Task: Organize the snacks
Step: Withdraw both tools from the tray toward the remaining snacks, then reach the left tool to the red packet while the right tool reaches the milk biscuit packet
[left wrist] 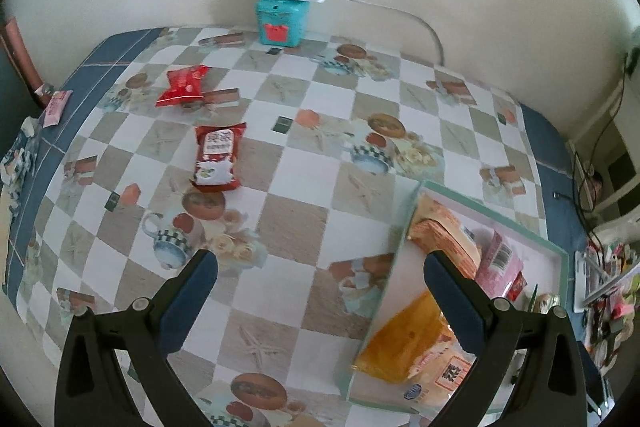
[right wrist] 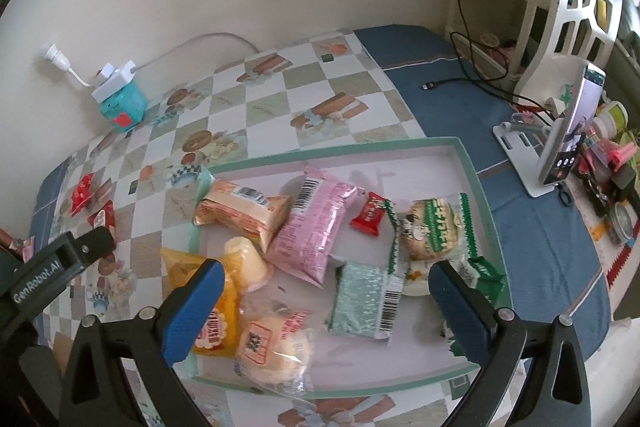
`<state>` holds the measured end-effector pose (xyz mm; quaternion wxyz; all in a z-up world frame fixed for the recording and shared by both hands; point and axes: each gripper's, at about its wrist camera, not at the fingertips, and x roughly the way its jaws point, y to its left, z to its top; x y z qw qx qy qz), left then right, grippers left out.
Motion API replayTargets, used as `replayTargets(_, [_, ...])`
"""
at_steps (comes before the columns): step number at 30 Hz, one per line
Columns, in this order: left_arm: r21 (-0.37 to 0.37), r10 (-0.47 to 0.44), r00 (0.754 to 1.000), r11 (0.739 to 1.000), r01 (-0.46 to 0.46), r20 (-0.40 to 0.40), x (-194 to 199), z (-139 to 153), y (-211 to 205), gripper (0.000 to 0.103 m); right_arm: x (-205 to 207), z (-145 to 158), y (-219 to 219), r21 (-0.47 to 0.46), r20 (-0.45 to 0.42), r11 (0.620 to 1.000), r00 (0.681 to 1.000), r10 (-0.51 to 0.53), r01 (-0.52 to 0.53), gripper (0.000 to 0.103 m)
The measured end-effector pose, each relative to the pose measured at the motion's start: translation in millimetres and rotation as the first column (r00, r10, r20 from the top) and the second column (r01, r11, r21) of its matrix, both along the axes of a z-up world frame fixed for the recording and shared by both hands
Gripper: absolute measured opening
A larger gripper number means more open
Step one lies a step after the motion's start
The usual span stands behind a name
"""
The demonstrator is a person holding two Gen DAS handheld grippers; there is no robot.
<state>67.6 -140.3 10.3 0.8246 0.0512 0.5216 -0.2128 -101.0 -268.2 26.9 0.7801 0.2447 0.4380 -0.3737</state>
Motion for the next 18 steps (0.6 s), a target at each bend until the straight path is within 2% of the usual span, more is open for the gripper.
replayTargets(5, [0.003,0.026,1.000,1.000,-0.026,0.004,13.2,2.3,15.4,0.103,10.8,-0.2,8.9,-0.001,-0.004,1.000,1.000,0.009,-0.009,0.103])
replayTargets(18, [0.078,0.086,0.995,0.993,-0.091,0.057,55.2,11.0,71.3,0.103,63.4,1.2,51.7,-0.011,-0.018,0.997,0.997,0.079,-0.079,0.103])
